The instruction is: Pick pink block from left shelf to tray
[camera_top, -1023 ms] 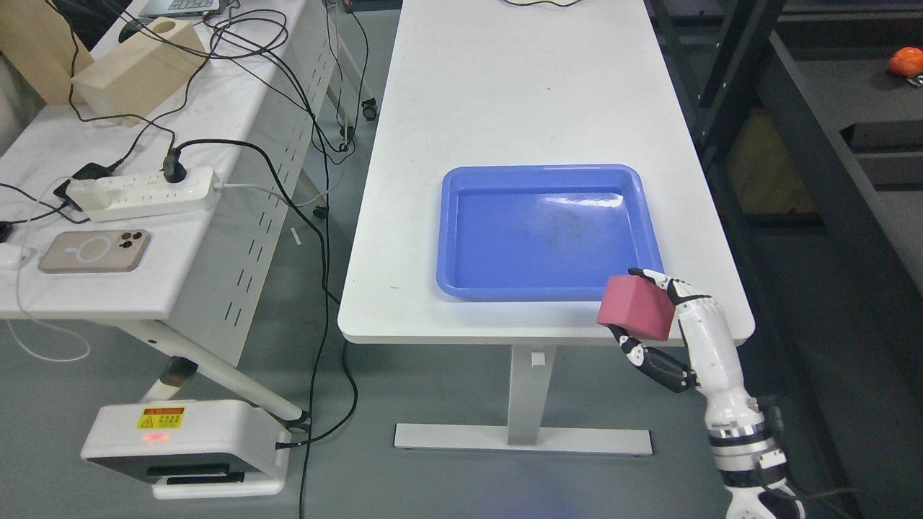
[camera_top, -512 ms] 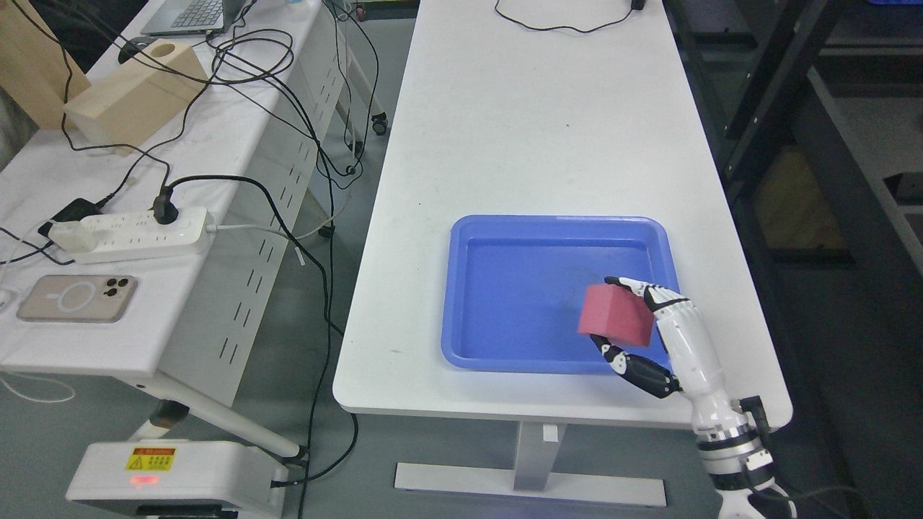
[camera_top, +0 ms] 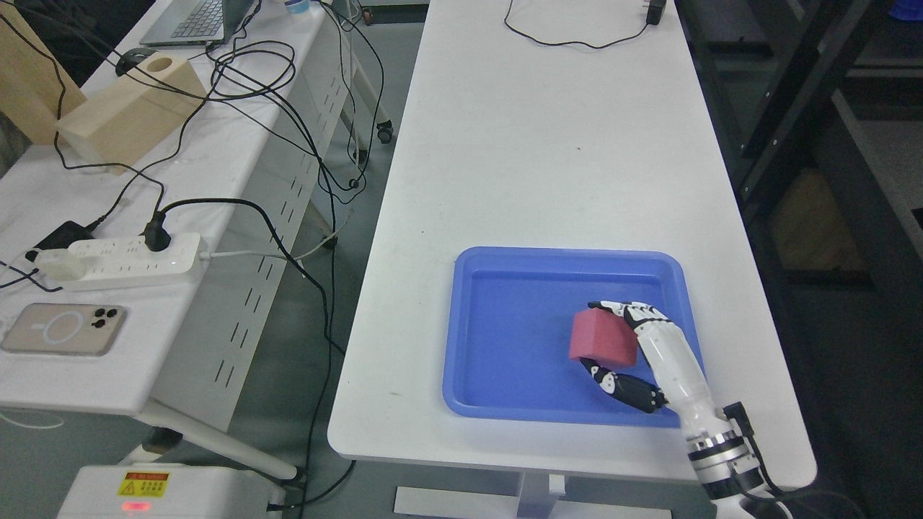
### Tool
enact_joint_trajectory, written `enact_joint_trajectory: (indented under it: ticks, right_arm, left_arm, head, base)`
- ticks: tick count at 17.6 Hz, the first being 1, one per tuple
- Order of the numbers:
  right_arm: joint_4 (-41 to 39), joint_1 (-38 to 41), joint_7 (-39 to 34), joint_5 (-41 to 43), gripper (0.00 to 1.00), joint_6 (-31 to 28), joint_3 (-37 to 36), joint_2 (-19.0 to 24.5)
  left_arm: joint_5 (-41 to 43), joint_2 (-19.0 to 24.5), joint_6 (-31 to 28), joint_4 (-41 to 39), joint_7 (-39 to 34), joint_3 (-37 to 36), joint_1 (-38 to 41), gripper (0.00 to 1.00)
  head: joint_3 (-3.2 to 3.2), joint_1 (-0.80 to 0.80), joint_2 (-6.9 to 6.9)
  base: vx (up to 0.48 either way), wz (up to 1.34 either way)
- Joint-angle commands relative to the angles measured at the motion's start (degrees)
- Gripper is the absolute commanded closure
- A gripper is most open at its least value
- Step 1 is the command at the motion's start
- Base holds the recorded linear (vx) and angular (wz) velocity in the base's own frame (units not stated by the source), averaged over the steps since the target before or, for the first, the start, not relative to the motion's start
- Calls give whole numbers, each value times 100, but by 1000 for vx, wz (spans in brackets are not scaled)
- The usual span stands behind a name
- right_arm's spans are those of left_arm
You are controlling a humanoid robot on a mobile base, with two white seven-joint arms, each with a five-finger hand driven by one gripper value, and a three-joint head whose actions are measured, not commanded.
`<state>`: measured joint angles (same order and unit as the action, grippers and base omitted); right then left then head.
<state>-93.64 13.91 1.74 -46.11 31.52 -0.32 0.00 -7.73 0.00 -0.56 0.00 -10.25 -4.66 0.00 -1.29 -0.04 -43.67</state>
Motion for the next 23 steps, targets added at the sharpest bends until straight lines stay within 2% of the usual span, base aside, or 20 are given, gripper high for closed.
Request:
enact_joint_trajectory:
  ticks: [1,3,9,10,12,13,17,19,23]
  right_arm:
    - [-5,94,-235,715,22,-23,68,-100]
    - [-5,94,-550,1225,13,-6,-20,-100]
    - [-14,85,-1009,1930,1,-40,-231,-100]
    - [-5,42,-974,2174,1,-58,-336,-100]
    - [-5,-2,-991,3557,1,-58,-520,-100]
    - [-5,-55,-991,3904,1,-76,-643,-100]
    - [-5,-38,-991,4476,1,12,-723,-100]
    - [-5,-38,-1018,4916,1,571,-855,-100]
    - [-5,-29,-1018,4962,1,777,-908,-100]
  left_arm:
    - [0,100,3,-100,-4,0,-167,0]
    - [0,100,3,-100,-4,0,-176,0]
    - [0,100,3,-100,-4,0,-167,0]
    - [0,100,3,-100,-4,0,-167,0]
    - [0,100,3,-100,-4,0,-167,0]
    - [0,100,3,-100,-4,0,-167,0]
    - [0,100,3,-100,-4,0,-167,0]
    - [0,100,3,-100,-4,0,-167,0]
    - [0,100,3,-100,-4,0,-167,0]
  head:
    - [0,0,0]
    - [0,0,0]
    - [0,0,0]
    - [0,0,0]
    - [0,0,0]
    - [0,0,0]
    - [0,0,0]
    - [0,0,0]
    - [0,0,0]
  base:
    - [49,0]
    - [22,0]
    - [2,0]
    - [0,0]
    - [0,0]
    - [0,0]
    - [0,0]
    - [0,0]
    - [0,0]
